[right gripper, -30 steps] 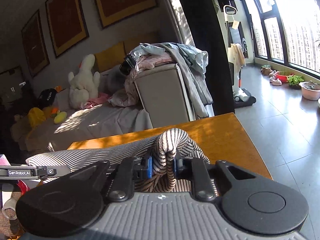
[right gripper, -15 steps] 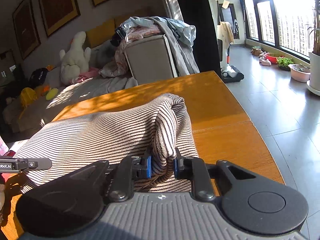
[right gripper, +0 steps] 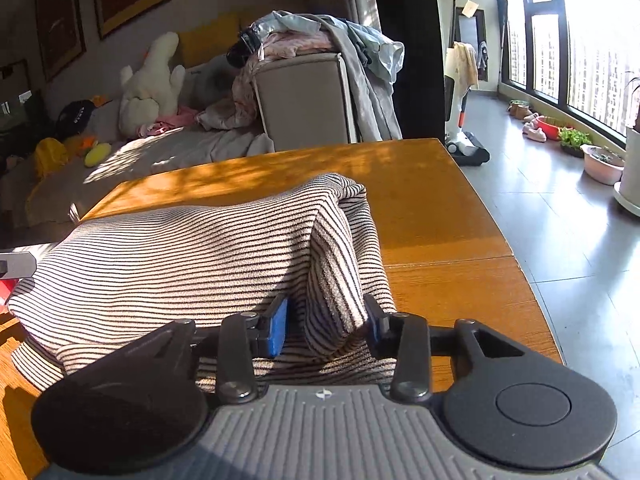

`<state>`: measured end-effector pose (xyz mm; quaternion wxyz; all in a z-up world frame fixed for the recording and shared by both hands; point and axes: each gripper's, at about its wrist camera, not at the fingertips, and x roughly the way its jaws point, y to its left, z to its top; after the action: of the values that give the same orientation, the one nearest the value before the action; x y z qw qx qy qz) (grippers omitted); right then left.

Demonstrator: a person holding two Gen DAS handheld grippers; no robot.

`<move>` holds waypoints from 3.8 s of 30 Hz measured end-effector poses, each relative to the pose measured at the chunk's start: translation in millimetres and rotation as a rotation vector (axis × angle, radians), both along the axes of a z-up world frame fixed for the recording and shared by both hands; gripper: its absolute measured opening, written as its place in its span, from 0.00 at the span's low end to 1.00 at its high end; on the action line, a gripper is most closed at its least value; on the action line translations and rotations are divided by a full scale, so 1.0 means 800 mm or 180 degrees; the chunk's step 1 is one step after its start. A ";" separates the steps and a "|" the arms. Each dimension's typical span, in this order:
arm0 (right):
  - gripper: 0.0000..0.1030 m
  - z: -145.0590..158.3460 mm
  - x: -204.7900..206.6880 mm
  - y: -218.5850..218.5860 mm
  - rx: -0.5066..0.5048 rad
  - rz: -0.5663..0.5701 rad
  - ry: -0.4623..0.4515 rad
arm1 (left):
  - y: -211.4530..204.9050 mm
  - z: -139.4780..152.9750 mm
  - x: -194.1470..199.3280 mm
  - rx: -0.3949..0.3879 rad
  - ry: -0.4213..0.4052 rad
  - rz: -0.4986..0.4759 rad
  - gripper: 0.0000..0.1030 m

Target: Fold clothes

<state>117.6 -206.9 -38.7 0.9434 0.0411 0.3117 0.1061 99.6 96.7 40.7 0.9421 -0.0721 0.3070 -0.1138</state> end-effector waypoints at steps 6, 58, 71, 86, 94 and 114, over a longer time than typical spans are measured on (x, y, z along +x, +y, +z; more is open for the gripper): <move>0.71 0.033 -0.011 -0.016 0.0036 -0.0060 -0.0368 | -0.026 0.010 -0.004 -0.0045 -0.0052 -0.0235 0.65; 1.00 -0.003 0.113 0.010 -0.0922 -0.0069 0.0185 | -0.033 -0.069 0.070 -0.0667 0.0557 -0.0633 0.64; 1.00 0.023 -0.024 0.032 -0.0964 0.0729 0.0029 | -0.010 -0.069 0.115 -0.0521 0.0344 -0.0373 0.62; 1.00 0.052 0.002 0.010 -0.0249 0.0442 -0.0189 | -0.015 -0.036 0.081 -0.0668 0.0225 -0.0619 0.64; 1.00 0.000 -0.023 0.022 -0.0729 0.0392 0.0044 | -0.028 -0.074 0.090 -0.0509 0.0354 -0.0631 0.62; 1.00 -0.010 -0.050 -0.002 -0.0276 0.0181 0.0309 | -0.013 -0.079 0.064 -0.0442 0.0016 -0.0627 0.76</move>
<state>77.5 -208.1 -46.8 0.9247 -0.0036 0.3623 0.1171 151.2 86.2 -22.2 0.9183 -0.1070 0.3063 -0.2267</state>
